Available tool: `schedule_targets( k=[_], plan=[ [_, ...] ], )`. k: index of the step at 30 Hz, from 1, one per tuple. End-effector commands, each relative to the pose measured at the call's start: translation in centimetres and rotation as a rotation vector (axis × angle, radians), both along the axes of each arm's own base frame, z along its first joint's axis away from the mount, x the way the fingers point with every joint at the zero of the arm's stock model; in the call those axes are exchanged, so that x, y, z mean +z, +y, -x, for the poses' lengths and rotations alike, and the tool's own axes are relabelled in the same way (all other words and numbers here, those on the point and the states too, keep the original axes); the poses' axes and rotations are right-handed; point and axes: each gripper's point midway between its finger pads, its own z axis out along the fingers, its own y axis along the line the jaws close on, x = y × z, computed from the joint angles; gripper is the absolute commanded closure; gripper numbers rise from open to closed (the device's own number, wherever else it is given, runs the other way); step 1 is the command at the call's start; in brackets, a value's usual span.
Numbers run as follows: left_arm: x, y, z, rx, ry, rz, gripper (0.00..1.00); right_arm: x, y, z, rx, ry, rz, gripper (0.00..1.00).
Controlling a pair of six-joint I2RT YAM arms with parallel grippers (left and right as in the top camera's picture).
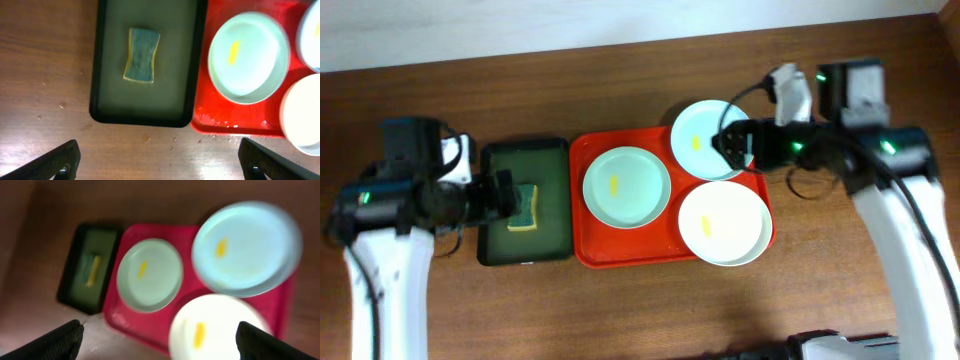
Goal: Clean dirty plates on tray and stack at the side
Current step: 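Reach left gripper to sponge and right gripper to left plate rim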
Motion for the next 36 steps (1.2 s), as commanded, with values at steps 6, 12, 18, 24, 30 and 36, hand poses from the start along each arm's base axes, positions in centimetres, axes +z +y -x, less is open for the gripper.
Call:
schedule_targets(
  k=[6,12,18,24,30,36],
  plan=[
    [-5.9,-0.2,-3.5,-0.039,0.157,-0.035,0.36,-12.8,3.8,-2.4,0.074,0.378,0.102,0.69],
    [-8.1,-0.6,-5.1,-0.056,0.179,-0.054,0.35,-21.3,7.8,-3.5,0.166,0.467,0.199,0.57],
    [-9.4,-0.5,-6.3,-0.066,0.177,-0.061,0.36,-24.3,8.0,-4.9,0.161,0.435,0.282,0.64],
    [-10.7,-0.6,-6.8,-0.067,0.199,-0.06,0.35,-25.0,8.4,-5.9,0.113,0.418,0.257,0.8],
    [-11.4,-0.6,-7.0,-0.067,0.206,-0.06,0.35,-25.7,8.4,-5.7,0.085,0.434,0.248,0.8],
    [-12.5,-0.6,-7.3,-0.068,0.226,-0.06,0.36,-27.7,8.1,-4.8,0.025,0.465,0.226,0.96]
  ],
)
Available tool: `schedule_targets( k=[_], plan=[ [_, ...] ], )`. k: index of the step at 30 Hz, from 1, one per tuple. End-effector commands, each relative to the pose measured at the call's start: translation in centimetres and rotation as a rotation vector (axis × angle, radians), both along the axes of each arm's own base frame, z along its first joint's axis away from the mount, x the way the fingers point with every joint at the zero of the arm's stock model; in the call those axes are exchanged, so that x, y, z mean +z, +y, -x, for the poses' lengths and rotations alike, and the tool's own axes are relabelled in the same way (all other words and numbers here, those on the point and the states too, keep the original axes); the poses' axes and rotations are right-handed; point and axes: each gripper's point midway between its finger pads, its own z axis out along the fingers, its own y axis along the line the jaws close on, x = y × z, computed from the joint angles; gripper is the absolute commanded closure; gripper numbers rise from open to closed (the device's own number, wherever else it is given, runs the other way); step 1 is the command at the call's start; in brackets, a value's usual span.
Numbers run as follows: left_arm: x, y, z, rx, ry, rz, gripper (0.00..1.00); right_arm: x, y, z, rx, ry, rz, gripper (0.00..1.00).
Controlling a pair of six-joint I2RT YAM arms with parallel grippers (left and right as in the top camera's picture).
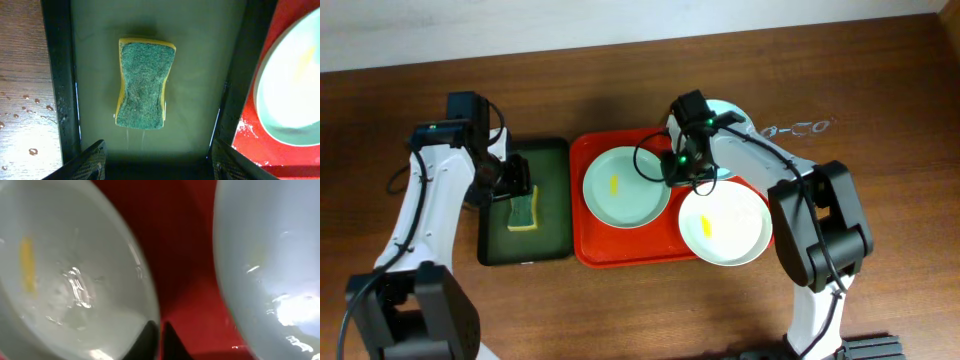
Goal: Clean dirty plates on tray and stack at the side
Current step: 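Reach left gripper to sponge and right gripper to left plate rim, then grasp the yellow-green sponge with the left gripper and lift it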
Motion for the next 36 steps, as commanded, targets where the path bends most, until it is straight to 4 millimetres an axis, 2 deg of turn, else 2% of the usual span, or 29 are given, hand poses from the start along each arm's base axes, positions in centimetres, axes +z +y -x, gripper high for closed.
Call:
schedule_targets(
  k=[1,3,8,15,19,20,23,25,29,31,33,36],
  plan=[
    [-0.3,0.0,-0.6,-0.019,-0.011,-0.009,0.37,-1.3,0.0,0.6,-0.033,0.03,0.015,0.96],
    [-0.6,0.1,-0.6,-0.019,-0.01,-0.014,0.36,-1.3,0.0,0.6,-0.032,0.032,0.014,0.96],
    [-2.7,0.4,-0.4,-0.017,-0.001,-0.036,0.4,-1.3,0.9,1.1,-0.007,0.033,0.016,0.96],
    [-6.6,0.4,-0.2,-0.019,0.061,-0.041,0.41,-1.3,1.1,1.0,-0.002,0.023,0.016,0.96],
    [-9.2,-0.2,0.1,-0.043,0.123,-0.054,0.42,-1.3,1.1,1.0,-0.002,0.022,0.016,0.96],
    [-9.5,-0.3,0.2,-0.046,0.13,-0.054,0.43,-1.3,1.1,1.0,-0.002,0.022,0.016,0.96],
    [-10.5,-0.4,0.3,-0.052,0.152,-0.064,0.56,-1.3,1.1,1.0,-0.002,0.023,0.016,0.96],
    [-10.7,0.2,0.4,-0.051,0.156,-0.097,0.65,-1.3,1.1,1.0,-0.002,0.023,0.016,0.96],
    [-10.5,0.2,0.3,-0.051,0.152,-0.098,0.62,-1.3,1.1,1.0,-0.002,0.023,0.016,0.96],
    [-10.2,0.2,-0.2,-0.05,0.141,-0.098,1.0,-1.3,1.1,1.0,-0.002,0.023,0.016,0.95],
    [-9.8,0.1,-0.6,-0.05,0.129,-0.095,1.0,-1.3,1.1,1.0,-0.002,0.023,0.016,0.91],
    [-7.1,0.1,-1.7,-0.048,0.091,-0.094,1.0,-1.3,1.1,1.2,-0.002,0.034,0.019,0.83]
  ],
)
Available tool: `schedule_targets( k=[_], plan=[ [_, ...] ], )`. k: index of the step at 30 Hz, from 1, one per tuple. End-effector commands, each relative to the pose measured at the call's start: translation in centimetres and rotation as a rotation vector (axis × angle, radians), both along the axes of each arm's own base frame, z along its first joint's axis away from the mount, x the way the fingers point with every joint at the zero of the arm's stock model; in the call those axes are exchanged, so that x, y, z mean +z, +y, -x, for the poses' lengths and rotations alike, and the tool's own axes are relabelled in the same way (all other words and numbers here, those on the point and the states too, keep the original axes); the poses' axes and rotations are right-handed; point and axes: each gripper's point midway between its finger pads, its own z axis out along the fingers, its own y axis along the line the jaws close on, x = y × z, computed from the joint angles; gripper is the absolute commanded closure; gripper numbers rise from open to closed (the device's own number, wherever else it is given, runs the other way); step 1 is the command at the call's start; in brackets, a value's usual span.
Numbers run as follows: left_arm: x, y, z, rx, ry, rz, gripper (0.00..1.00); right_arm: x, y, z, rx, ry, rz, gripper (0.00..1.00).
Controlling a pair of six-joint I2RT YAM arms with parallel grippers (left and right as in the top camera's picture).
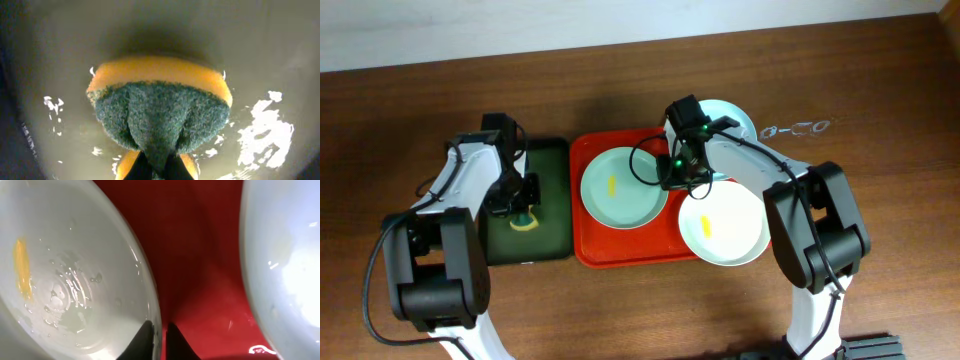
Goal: Clean dirty plates on tray and stack at the side
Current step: 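Grasp the yellow-green sponge with the left gripper and lift it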
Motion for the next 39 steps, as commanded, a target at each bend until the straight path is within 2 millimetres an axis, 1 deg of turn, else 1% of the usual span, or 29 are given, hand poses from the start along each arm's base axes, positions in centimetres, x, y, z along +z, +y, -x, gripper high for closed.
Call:
schedule_targets(
  k=[1,3,4,5,6,7,8,10,14,16,31,34,37,39],
  plan=[
    [3.4,-0.3,-2.0,-0.009,-0.08,0.008,1.0,-1.0,0.3,0.9,0.011,0.032,0.014,0.82],
    [6.7,-0.4,-2.4,-0.012,-0.17,0.012,1.0,-1.0,0.3,0.9,0.012,0.032,0.013,0.83],
    [7.7,-0.5,-2.5,-0.014,-0.197,0.014,1.0,-1.0,0.3,0.9,0.012,0.032,0.013,0.86],
    [9.5,-0.8,-2.5,-0.021,-0.245,0.017,1.0,-1.0,0.3,0.9,0.011,0.032,0.012,0.96],
    [11.4,-1.3,-2.3,-0.033,-0.291,0.021,1.0,-1.0,0.3,0.9,0.011,0.032,0.012,0.96],
    [12.8,-1.7,-2.2,-0.046,-0.329,0.022,1.0,-1.0,0.3,0.9,0.012,0.032,0.011,0.96],
    [13.5,-1.9,-2.1,-0.052,-0.348,0.022,1.0,-0.9,0.5,1.0,0.014,0.036,0.002,0.96],
    [14.8,-1.5,-2.0,-0.059,-0.387,-0.031,1.0,-0.6,1.3,1.3,0.025,0.054,-0.049,0.96],
    [15.0,-1.5,-1.8,-0.064,-0.387,-0.046,1.0,-0.5,1.7,1.4,0.031,0.058,-0.074,0.96],
    [15.0,-1.5,-1.9,-0.064,-0.388,-0.047,1.0,-0.3,2.2,1.7,0.038,0.072,-0.106,0.96],
    [15.2,-1.2,-2.1,-0.06,-0.4,-0.066,1.0,-0.2,2.2,1.7,0.038,0.071,-0.106,0.96],
    [16.3,-1.1,-2.4,-0.05,-0.413,-0.073,1.0,-0.2,2.2,1.6,0.038,0.069,-0.107,0.96],
    [18.4,-1.1,-2.6,-0.047,-0.436,-0.07,1.0,-0.2,2.3,1.6,0.038,0.067,-0.108,0.96],
    [19.4,-1.1,-2.7,-0.045,-0.432,-0.069,1.0,-0.2,2.3,1.6,0.038,0.067,-0.108,0.96]
  ],
)
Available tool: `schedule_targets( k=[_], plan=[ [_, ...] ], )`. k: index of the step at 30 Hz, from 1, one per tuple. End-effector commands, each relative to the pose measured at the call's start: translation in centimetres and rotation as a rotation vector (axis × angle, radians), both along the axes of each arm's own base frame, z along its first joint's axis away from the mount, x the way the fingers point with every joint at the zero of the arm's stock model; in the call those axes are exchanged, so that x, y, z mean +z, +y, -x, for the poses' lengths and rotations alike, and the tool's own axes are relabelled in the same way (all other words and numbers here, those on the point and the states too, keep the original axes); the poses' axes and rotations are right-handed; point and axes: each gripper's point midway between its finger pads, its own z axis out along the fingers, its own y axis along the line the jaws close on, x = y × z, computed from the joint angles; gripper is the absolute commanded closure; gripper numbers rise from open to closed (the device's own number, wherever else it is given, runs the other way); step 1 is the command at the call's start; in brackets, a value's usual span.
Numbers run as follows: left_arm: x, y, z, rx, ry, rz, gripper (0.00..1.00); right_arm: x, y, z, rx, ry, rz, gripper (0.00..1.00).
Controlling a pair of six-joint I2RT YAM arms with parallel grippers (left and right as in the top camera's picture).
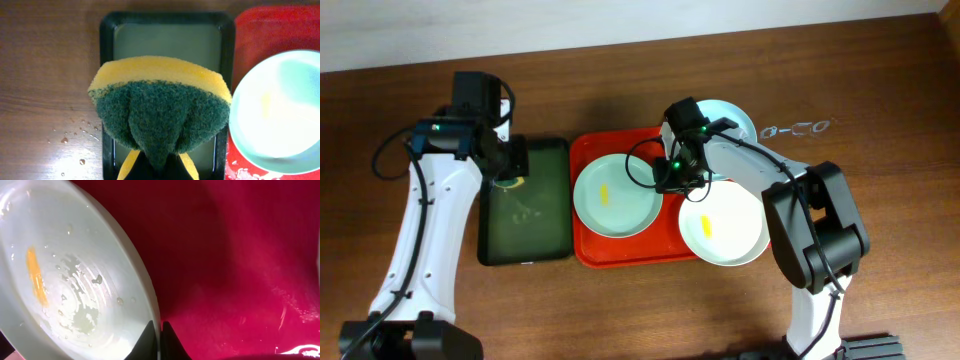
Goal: Clean dirty plates on tray and stack at the side
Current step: 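Grasp the yellow-green sponge with the left gripper and lift it, then scrub the left plate with the sponge while right gripper holds rim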
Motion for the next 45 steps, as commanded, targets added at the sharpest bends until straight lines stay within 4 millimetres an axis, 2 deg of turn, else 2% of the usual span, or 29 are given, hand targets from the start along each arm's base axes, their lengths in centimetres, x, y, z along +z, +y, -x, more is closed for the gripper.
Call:
schedule_targets(
  k=[1,3,6,8,11,13,16,21,23,29,34,36,38,39,42,43,44,45],
  plan=[
    [2.4,-0.2,-0.6,0.009,-0.031,0.008,1.0,-0.6,0.6,0.6,0.022,0.02,-0.012,0.96],
    [1.3,-2.0,-0.6,-0.028,0.016,0.094,1.0,-0.6,0.6,0.6,0.022,0.02,-0.012,0.96],
    [-1.7,-4.5,-0.4,-0.083,0.115,0.11,1.0,-0.7,0.6,0.6,0.022,0.02,-0.011,0.96],
    [-4.2,-7.8,-0.3,-0.151,0.18,0.155,1.0,-0.7,0.4,0.5,0.02,0.016,-0.001,0.96],
    [-7.4,-10.7,-0.3,-0.141,0.251,0.174,1.0,-1.0,-0.3,0.2,0.01,0.0,0.045,0.96],
    [-10.1,-13.5,0.2,-0.19,0.31,0.197,1.0,-1.1,-0.5,0.1,0.007,-0.004,0.056,0.96],
    [-11.7,-15.4,0.4,-0.223,0.321,0.185,1.0,-1.1,-0.5,0.1,0.007,-0.005,0.059,0.96],
    [-14.4,-15.8,0.1,-0.147,0.344,0.151,1.0,-1.1,-0.6,0.2,0.007,-0.001,0.06,0.96],
    [-15.5,-15.1,-0.2,-0.101,0.344,0.108,1.0,-1.1,-0.6,0.2,0.007,-0.001,0.06,0.96],
    [-17.6,-15.2,-0.1,-0.103,0.369,0.094,1.0,-1.1,-0.6,0.3,0.007,0.002,0.061,0.96],
    [-19.8,-16.5,1.4,-0.143,0.382,0.088,1.0,-1.1,-0.6,0.3,0.007,0.002,0.061,0.96],
    [-20.9,-17.8,2.6,-0.175,0.409,0.145,1.0,-1.1,-0.6,0.3,0.007,0.002,0.061,0.96],
    [-20.6,-19.3,3.4,-0.24,0.446,0.233,1.0,-1.1,-0.6,0.3,0.007,0.002,0.061,0.96],
    [-19.9,-20.2,3.5,-0.275,0.449,0.291,1.0,-1.1,-0.6,0.3,0.007,0.002,0.061,0.96],
    [-15.5,-21.2,1.8,-0.295,0.367,0.406,1.0,-1.1,-0.6,0.3,0.007,0.002,0.061,0.96],
    [-13.9,-21.1,1.2,-0.295,0.331,0.423,1.0,-1.1,-0.6,0.3,0.007,0.002,0.061,0.96],
    [-12.0,-19.9,0.2,-0.277,0.272,0.412,1.0,-1.1,-0.6,0.3,0.007,0.002,0.061,0.96],
    [-11.3,-18.5,-0.5,-0.242,0.234,0.367,1.0,-1.1,-0.6,0.3,0.007,0.002,0.061,0.96]
  ],
)
